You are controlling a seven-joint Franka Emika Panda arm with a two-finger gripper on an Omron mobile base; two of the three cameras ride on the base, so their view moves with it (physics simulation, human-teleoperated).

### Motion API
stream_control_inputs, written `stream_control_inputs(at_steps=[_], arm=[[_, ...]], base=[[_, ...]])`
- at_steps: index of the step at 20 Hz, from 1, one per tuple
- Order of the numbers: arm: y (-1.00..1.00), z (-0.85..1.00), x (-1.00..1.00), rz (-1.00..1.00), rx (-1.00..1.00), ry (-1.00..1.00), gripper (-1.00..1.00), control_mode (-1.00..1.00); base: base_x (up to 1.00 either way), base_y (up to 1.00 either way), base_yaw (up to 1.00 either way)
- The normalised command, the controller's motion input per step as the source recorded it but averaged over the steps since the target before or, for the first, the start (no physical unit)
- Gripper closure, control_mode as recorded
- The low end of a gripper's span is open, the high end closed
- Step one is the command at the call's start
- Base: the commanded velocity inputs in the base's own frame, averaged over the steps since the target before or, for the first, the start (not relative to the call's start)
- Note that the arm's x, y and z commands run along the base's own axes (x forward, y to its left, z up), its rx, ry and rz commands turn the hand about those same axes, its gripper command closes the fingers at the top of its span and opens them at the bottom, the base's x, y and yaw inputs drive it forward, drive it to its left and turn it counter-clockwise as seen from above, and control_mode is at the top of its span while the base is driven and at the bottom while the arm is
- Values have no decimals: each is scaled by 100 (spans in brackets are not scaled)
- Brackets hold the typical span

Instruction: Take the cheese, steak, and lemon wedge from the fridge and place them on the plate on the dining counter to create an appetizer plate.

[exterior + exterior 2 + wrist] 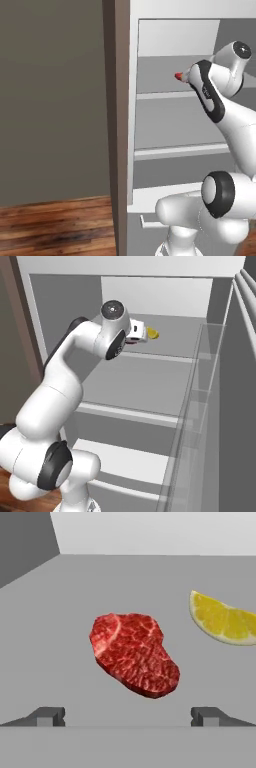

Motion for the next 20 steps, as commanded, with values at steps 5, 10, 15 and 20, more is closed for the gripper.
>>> stream_control_inputs(at_steps=[5, 10, 15, 20], arm=[[0, -31, 32, 0, 0, 0, -100, -100], [0, -7, 33, 0, 0, 0, -100, -100], [0, 0, 36, 0, 0, 4, -100, -100], [0, -7, 33, 0, 0, 2, -100, -100]], base=[[0, 0, 0], [0, 0, 0], [0, 0, 0], [0, 0, 0]])
